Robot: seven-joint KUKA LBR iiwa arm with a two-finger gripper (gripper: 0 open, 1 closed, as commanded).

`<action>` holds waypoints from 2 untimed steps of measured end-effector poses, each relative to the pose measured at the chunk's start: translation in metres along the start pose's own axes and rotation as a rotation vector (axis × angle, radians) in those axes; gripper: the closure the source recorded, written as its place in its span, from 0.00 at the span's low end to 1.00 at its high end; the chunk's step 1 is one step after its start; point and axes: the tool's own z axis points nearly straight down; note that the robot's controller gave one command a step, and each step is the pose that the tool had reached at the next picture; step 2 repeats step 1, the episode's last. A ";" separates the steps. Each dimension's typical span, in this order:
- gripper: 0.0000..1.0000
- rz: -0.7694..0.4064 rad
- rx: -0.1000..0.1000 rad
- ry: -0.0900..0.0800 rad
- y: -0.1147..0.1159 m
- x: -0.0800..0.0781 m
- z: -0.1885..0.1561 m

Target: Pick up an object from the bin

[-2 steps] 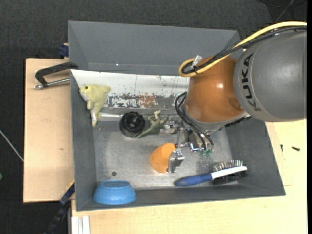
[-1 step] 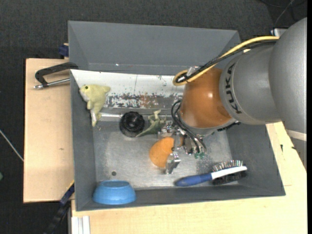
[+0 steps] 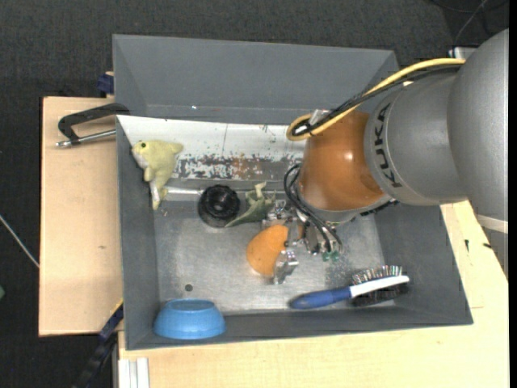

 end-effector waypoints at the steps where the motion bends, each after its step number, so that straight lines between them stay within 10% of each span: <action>1: 1.00 0.060 -0.001 -0.004 0.013 -0.019 -0.145; 2: 1.00 0.060 -0.001 -0.004 0.013 -0.019 -0.145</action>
Offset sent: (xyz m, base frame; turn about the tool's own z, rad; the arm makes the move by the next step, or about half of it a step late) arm 0.0137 0.0124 0.1391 0.0615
